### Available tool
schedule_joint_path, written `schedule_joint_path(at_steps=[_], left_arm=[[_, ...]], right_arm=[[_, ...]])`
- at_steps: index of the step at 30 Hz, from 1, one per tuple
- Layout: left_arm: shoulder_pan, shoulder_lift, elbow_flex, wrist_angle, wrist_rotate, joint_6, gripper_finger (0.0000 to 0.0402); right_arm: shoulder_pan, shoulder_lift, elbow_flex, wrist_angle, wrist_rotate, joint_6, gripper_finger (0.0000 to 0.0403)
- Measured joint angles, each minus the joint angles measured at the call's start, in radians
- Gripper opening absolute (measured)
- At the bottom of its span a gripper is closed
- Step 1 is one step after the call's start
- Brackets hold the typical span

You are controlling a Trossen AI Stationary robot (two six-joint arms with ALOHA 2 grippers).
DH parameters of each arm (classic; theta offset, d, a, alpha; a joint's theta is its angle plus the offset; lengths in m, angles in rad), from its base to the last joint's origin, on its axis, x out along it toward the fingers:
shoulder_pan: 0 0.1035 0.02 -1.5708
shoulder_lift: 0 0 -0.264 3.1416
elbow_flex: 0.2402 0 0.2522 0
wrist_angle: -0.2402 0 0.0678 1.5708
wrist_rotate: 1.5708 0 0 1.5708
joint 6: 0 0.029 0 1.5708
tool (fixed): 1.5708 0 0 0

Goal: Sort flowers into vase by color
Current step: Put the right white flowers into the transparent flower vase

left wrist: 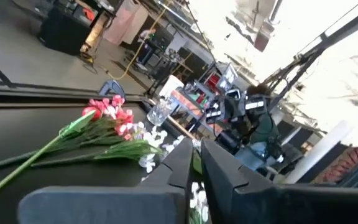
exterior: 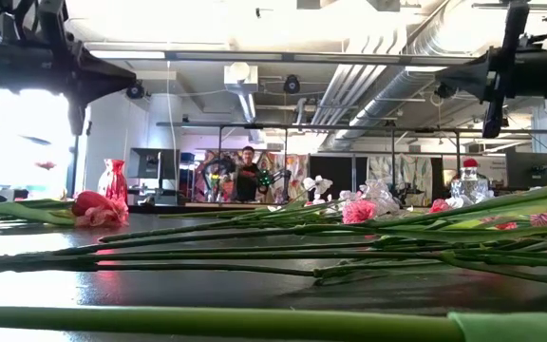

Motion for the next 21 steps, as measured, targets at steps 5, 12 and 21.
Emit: schedule_joint_path(at_steps=[5,12,21], left_arm=[[0.0,0.074,0.0,0.098,0.007,-0.079,0.0067],[0.0,0.274,0.117,0.106,0.039,-0.04,0.0103],[0.0,0.537,0.331,0.042,0.048,-0.023,0.0111]], right_arm=[[0.0,0.048,0.002,0.034,-0.04,0.086,0.0001],[0.0,0.256,0.12,0.037,-0.072,0.08,0.0001],[0.0,0.675,0.466,-0.224,-0.118,0.055,0.0001]])
